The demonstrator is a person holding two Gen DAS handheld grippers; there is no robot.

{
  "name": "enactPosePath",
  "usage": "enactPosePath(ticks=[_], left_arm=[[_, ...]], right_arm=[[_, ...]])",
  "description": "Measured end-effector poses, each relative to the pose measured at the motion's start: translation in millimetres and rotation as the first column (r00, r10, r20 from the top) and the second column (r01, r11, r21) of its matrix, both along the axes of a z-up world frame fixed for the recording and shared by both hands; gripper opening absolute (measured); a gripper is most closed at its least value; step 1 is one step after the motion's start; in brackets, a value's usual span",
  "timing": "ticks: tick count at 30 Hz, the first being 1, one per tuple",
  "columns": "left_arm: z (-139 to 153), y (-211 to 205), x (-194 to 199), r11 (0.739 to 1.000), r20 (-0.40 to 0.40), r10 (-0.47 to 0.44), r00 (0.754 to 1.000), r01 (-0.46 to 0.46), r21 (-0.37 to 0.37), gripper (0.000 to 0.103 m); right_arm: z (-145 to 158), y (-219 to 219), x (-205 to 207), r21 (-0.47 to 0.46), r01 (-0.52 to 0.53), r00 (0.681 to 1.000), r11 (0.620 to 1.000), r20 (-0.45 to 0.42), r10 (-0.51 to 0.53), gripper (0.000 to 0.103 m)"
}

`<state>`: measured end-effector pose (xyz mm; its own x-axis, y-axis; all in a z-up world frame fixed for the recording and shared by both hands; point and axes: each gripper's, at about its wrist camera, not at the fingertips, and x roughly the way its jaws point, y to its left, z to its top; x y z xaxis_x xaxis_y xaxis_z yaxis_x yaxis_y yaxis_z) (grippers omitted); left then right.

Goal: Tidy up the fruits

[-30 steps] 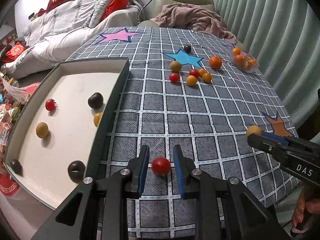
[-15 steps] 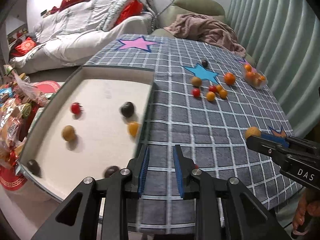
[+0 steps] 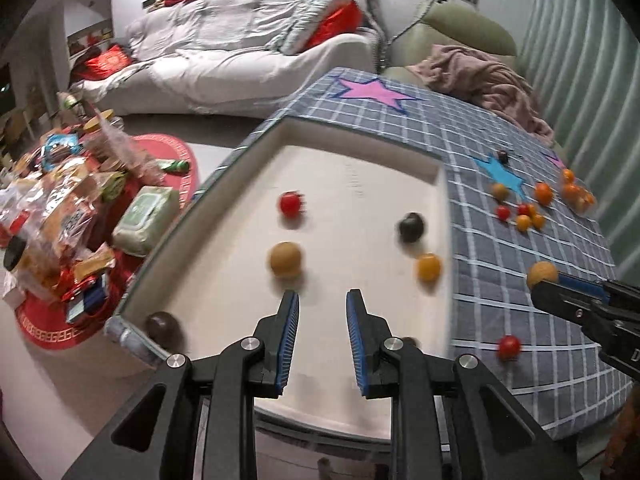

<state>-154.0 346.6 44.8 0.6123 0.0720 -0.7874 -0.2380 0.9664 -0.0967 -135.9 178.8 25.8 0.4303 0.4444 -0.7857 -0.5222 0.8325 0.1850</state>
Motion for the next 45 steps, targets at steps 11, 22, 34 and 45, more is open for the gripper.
enactPosePath(ticks=[11,22,34,45], left_arm=[[-5.2,33.9,-9.7,0.994,0.043,0.001,0.999,0.004,-0.113,0.026],[6.2,13.4,-4.3,0.99,0.091,-0.08,0.993,0.09,-0.105,0.026],[18.2,-102.8,-4.1,0.906,0.064,-0.422,0.904,0.422,0.004,0.043],[-5.8,-159.1,5.6,0.893,-0.007,-0.444,0.896,0.443,0.085,0.08]], right_arm=[[-7.1,44.5,5.4,-0.022,-0.07,0.997,0.997,-0.013,0.069,0.027],[-7.0,22.9,10.6,0.001,-0.031,0.999,1.0,-0.016,0.031,0.027],[-1.2,-66.1,12.9,0.022,0.137,0.991,0.99,0.001,-0.137,0.027],[-6.7,-105.9,6.8,0.056,0.207,0.978,0.977,-0.011,-0.207,0.027]])
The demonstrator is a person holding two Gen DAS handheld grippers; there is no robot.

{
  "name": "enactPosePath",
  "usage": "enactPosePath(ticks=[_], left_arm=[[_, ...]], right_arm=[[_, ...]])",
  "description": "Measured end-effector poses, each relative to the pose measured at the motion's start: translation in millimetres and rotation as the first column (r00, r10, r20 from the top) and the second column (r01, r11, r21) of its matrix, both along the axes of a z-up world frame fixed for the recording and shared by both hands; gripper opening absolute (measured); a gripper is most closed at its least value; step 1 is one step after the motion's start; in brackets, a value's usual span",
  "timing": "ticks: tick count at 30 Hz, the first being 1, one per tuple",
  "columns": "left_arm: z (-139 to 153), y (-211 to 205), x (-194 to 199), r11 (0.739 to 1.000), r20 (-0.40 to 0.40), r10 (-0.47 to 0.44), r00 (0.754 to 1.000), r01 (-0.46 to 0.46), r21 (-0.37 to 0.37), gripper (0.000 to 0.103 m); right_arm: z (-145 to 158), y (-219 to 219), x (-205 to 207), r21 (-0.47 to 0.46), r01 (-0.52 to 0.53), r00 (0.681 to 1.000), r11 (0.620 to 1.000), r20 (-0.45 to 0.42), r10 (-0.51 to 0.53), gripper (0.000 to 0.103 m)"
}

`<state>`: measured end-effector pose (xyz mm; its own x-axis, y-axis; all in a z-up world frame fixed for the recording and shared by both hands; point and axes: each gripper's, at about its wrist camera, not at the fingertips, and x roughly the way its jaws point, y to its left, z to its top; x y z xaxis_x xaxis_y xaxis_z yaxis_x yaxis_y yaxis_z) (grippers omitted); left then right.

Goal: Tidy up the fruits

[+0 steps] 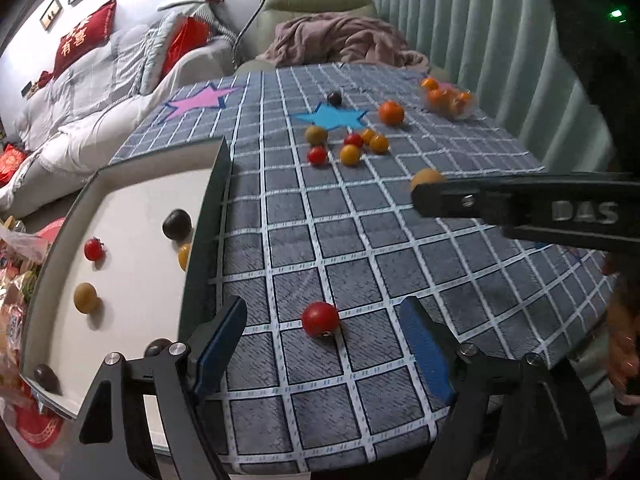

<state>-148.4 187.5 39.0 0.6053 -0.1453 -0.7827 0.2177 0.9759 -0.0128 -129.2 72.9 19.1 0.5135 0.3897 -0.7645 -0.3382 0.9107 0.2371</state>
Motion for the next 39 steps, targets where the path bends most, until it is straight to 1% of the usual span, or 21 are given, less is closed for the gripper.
enactPosePath(ticks=[2,5,6,8,9,11,12,16,18,25,29,33,39], left_arm=[[-5.3,-2.7,0.2,1.0,-0.013,-0.002,1.0,0.002,0.013,0.068],[-15.1,-5.3,4.1,0.999,-0.054,0.019,0.998,-0.017,0.032,0.067],[-18.0,-4.9,4.5,0.999,-0.062,0.024,0.998,-0.022,0.032,0.064],[-25.9,-3.9,7.1,0.999,-0.093,0.037,0.995,-0.034,0.037,0.044],[-28.9,-1.8,6.9,0.999,-0.105,0.043,0.994,-0.041,0.02,0.044],[-28.2,1.2,6.3,0.999,-0.103,0.054,0.993,-0.054,0.005,0.029],[-28.1,2.4,6.4,0.999,-0.104,0.053,0.993,-0.054,-0.001,0.024],[-27.6,11.4,6.8,0.995,-0.118,0.07,0.991,-0.078,-0.065,0.024],[-25.0,14.6,6.9,0.993,-0.117,0.079,0.99,-0.089,-0.083,0.024],[2.8,27.2,4.9,0.988,-0.057,0.101,0.993,-0.107,-0.112,0.024],[16.8,44.1,3.7,0.984,-0.029,0.135,0.99,-0.138,-0.116,0.024],[26.0,69.2,1.9,0.975,-0.011,0.19,0.982,-0.19,-0.117,0.024],[21.2,114.1,0.8,0.953,-0.02,0.288,0.957,-0.289,-0.092,0.024]], right_arm=[[-0.5,-1.2,-0.4,0.005,0.0,1.0,1.0,0.0,0.0,0.027],[-1.3,-1.2,-2.3,0.012,-0.003,1.0,1.0,-0.001,0.003,0.027],[-1.6,-1.2,-3.3,0.013,-0.004,1.0,1.0,0.0,0.004,0.027],[-1.8,-1.1,-4.3,0.016,-0.007,1.0,1.0,0.001,0.007,0.027],[-1.6,-1.1,-4.7,0.016,-0.007,1.0,1.0,0.001,0.007,0.027],[-1.6,-1.1,-4.9,0.017,-0.006,1.0,1.0,0.001,0.006,0.027],[-1.6,-1.0,-4.9,0.016,-0.006,1.0,1.0,0.0,0.006,0.027],[-1.9,0.1,-7.2,0.013,-0.01,1.0,1.0,0.0,0.01,0.027],[-3.1,0.8,-8.7,0.01,-0.012,1.0,1.0,-0.004,0.012,0.027],[1.3,11.3,-6.5,0.004,-0.031,1.0,1.0,0.002,0.031,0.027],[6.9,22.9,-4.9,0.0,-0.054,0.998,0.999,0.012,0.053,0.027],[11.4,39.0,-1.6,-0.004,-0.085,0.996,0.996,0.018,0.085,0.027],[15.7,73.7,1.3,-0.004,-0.148,0.989,0.989,0.019,0.148,0.027]])
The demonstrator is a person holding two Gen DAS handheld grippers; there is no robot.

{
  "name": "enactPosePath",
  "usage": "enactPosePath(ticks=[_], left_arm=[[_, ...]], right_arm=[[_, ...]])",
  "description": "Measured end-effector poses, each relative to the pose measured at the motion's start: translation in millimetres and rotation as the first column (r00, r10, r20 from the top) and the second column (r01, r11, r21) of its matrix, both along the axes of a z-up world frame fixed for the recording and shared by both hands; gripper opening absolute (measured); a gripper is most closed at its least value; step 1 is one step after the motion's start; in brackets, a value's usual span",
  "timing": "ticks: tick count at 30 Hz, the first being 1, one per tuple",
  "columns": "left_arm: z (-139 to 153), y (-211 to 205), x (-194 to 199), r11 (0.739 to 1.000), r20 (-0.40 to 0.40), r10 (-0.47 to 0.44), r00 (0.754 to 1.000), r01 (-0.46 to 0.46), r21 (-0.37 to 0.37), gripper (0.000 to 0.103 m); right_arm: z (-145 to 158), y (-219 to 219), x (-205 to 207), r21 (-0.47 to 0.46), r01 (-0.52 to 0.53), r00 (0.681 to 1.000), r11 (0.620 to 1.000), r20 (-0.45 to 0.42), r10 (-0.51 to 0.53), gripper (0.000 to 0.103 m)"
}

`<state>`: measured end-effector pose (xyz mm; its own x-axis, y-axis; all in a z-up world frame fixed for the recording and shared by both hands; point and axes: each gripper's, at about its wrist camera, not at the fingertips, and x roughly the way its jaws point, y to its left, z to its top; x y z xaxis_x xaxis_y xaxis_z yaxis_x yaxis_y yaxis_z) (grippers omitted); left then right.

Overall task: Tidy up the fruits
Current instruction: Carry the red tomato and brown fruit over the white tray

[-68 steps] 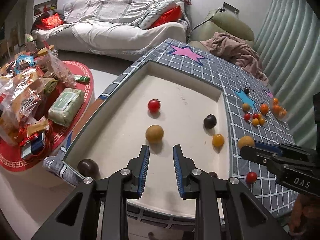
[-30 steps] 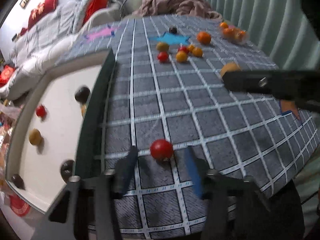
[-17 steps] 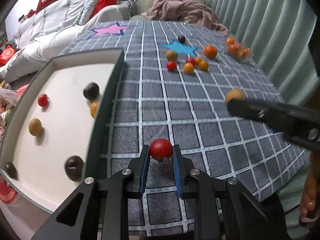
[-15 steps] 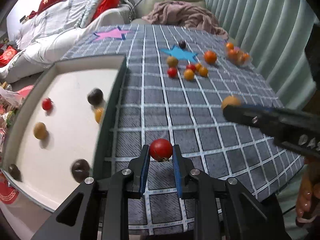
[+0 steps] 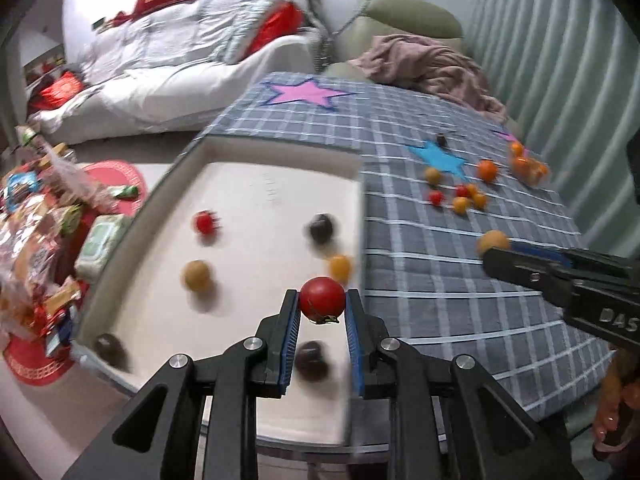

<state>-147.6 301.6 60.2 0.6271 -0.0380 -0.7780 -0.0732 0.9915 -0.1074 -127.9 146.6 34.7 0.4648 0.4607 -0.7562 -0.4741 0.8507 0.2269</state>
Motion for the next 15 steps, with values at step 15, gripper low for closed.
enactPosePath(ticks=[15], left_arm=[[-35.6,61.3,3.3,0.984,-0.096,0.166,0.981,-0.159,0.079,0.024]], right_arm=[[-22.5,103.1,12.3,-0.068,-0.178,0.983,0.982,-0.045,0.175,0.027]])
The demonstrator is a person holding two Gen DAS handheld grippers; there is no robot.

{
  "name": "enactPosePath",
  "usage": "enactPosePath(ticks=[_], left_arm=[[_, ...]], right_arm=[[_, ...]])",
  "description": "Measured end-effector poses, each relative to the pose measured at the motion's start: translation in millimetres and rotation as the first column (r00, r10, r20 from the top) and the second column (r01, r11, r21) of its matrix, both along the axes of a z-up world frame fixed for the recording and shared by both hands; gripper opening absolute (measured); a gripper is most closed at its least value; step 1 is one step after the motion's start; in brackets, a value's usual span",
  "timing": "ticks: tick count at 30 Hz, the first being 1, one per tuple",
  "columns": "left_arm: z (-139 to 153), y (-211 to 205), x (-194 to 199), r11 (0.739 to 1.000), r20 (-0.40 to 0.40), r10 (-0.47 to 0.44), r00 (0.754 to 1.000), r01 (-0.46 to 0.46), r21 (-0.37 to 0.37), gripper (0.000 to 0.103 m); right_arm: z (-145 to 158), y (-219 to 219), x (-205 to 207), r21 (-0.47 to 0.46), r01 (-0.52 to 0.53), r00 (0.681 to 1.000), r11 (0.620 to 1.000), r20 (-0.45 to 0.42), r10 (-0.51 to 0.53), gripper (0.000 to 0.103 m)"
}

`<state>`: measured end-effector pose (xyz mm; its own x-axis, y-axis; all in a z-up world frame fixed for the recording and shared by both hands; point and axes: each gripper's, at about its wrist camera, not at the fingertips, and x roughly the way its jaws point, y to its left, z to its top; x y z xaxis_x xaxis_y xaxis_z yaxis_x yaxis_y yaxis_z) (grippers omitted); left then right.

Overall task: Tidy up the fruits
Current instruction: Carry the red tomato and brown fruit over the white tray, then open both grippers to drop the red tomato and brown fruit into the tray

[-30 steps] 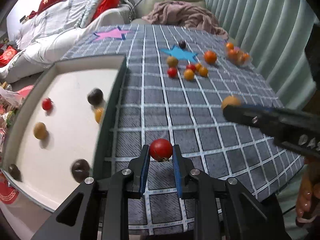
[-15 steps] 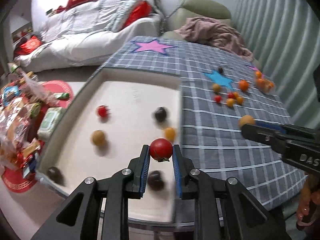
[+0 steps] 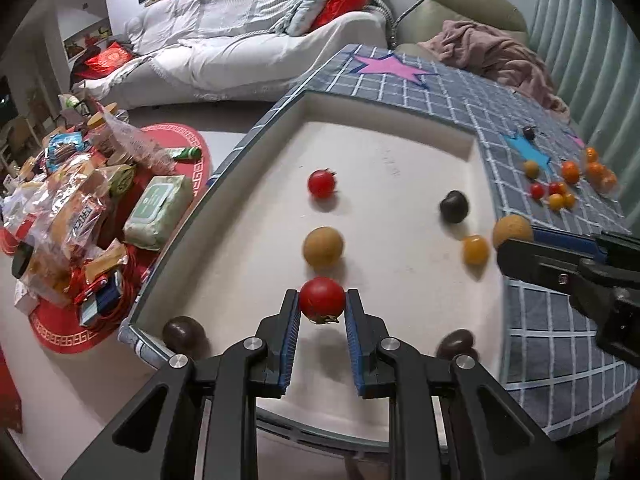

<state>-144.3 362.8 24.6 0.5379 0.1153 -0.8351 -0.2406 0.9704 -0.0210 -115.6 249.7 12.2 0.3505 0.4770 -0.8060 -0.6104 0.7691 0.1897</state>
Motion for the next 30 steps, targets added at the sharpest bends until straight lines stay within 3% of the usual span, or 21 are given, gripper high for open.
enactPosePath(ticks=[15,17,19,23,24,25,26,28,30], left_arm=[[-14.0,2.9,4.3,0.999,-0.042,0.011,0.999,-0.009,0.031,0.024],[-14.2,1.7,5.0,0.999,-0.042,0.011,0.999,-0.009,0.042,0.024],[-14.3,1.7,5.6,0.999,-0.042,0.013,0.999,-0.011,0.046,0.025],[-14.0,6.2,3.9,0.999,-0.04,0.021,0.999,-0.02,0.03,0.026],[-13.9,7.8,3.5,1.0,-0.042,0.024,0.999,-0.023,0.02,0.029],[-13.6,7.9,2.7,0.999,-0.042,0.029,0.999,-0.028,0.017,0.058],[-12.0,8.4,1.6,0.999,-0.032,0.038,0.999,-0.038,0.02,0.089],[-1.9,7.3,-5.9,0.997,0.043,0.067,0.997,-0.069,0.039,0.092],[4.1,3.1,-4.7,0.999,0.046,0.045,0.998,-0.047,0.028,0.092]], right_arm=[[-37.0,36.7,8.0,-0.146,-0.076,0.997,0.986,-0.026,0.073,0.028],[-36.7,37.6,6.9,-0.159,-0.083,0.997,0.984,-0.014,0.082,0.033],[-34.6,37.9,5.9,-0.143,-0.099,0.995,0.985,-0.016,0.097,0.046],[-25.0,35.8,3.8,-0.16,-0.09,0.994,0.983,0.045,0.098,0.062],[-21.6,33.4,3.6,-0.141,-0.089,0.994,0.986,0.045,0.096,0.075],[-17.0,30.6,3.1,-0.119,-0.085,0.995,0.989,0.05,0.091,0.084],[-11.2,27.7,1.9,-0.101,-0.079,0.994,0.992,0.064,0.085,0.084],[-2.4,23.2,0.0,-0.091,-0.067,0.993,0.994,0.089,0.075,0.084],[4.9,16.2,-0.7,-0.088,-0.05,0.992,0.995,0.111,0.06,0.088]])
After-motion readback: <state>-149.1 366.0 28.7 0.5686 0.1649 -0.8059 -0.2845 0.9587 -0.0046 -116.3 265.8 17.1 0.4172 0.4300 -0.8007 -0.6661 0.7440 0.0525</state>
